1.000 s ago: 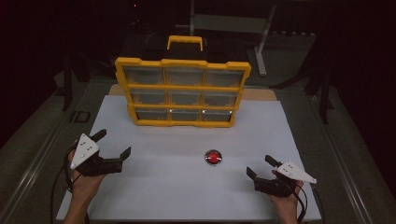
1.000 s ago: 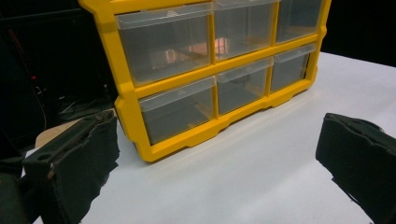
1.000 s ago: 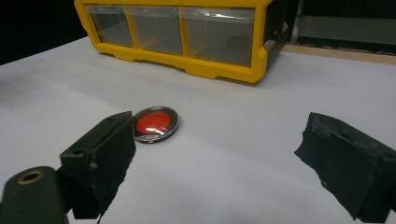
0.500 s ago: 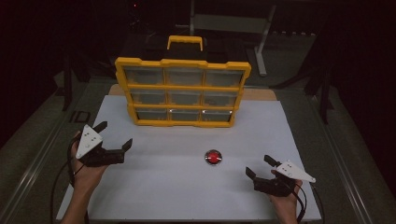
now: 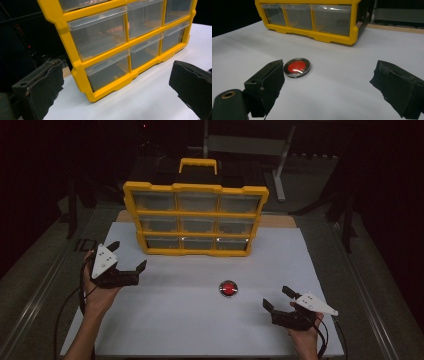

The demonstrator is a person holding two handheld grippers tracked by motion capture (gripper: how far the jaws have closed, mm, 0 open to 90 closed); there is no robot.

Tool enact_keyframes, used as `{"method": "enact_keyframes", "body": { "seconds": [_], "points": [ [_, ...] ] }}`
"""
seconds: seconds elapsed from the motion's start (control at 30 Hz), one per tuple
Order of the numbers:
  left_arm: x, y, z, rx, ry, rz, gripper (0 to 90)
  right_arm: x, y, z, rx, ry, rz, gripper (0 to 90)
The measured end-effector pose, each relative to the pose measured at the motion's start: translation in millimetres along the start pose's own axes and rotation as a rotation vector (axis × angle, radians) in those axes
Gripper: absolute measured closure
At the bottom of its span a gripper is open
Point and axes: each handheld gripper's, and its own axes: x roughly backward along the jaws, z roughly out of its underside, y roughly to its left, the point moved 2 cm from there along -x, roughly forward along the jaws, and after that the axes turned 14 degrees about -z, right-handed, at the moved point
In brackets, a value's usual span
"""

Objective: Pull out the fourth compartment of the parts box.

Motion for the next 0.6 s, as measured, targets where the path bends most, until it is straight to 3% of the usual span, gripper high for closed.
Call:
{"method": "enact_keyframes", "body": {
  "seconds": [0.6],
  "points": [
    [-20.4,1.3,-17.8,-0.083,0.001,-0.028,0.1,-0.9,0.6,0.0,0.003,0.003,-0.005,9.7]
  ]
}}
